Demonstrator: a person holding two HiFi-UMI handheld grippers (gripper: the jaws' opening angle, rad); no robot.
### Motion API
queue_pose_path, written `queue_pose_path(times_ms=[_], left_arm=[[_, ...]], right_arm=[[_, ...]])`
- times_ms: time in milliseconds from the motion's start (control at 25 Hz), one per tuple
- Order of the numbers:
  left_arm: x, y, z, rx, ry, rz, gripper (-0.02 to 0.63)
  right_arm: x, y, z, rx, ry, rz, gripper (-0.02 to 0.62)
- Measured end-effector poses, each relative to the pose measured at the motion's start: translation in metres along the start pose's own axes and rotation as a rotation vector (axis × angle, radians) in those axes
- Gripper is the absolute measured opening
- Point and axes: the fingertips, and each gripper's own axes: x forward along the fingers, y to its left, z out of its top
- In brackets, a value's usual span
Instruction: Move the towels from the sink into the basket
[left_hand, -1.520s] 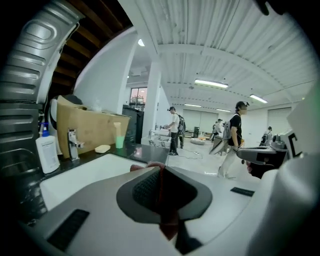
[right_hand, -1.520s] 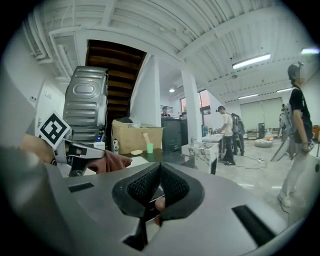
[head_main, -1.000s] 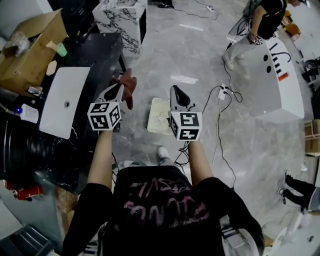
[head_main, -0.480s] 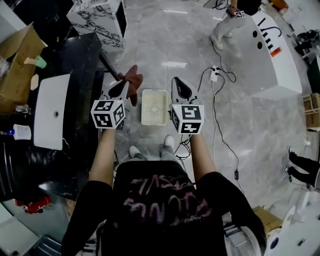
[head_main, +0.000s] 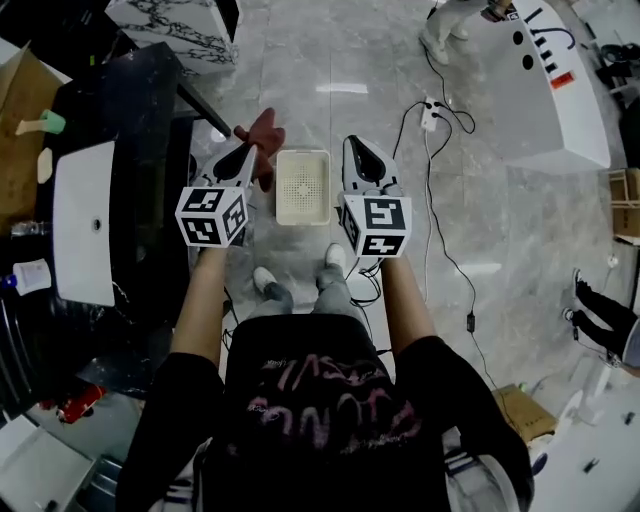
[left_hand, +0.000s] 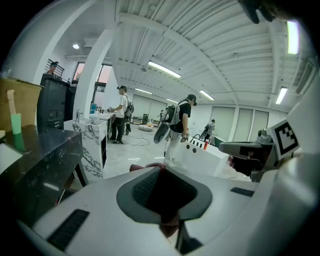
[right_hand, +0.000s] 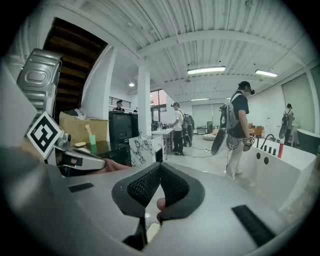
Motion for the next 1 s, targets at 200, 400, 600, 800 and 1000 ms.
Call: queue_pose_path(times_ms=[200, 400, 600, 800, 1000], left_arm=[[0.026, 0.005, -0.024, -0.023, 0.036, -0.018, 0.037], [0.049, 0.012, -0.049, -0.041, 0.08, -0.023, 0.037], [0.079, 0.019, -0.076, -0.078, 0.122, -0.028, 0.037], [0.103, 0.021, -0.119, -0.116, 0.192, -0.027, 0.037], [0.122, 0.041, -0.176, -0.144, 0.236, -0.018, 0.037]], right_arm=[[0.017, -0.01, -0.023, 0.014, 0.03, -0.004, 0.015], [0.037, -0.02, -0.053, 0.04, 0.077, -0.004, 0.015], [0.065, -0.032, -0.087, 0.043, 0.133, 0.008, 0.015], [0.08, -0.042, -0.131, 0.049, 0.21, 0.027, 0.015], [0.104, -0.037, -0.182, 0.045, 0.261, 0.042, 0.015]])
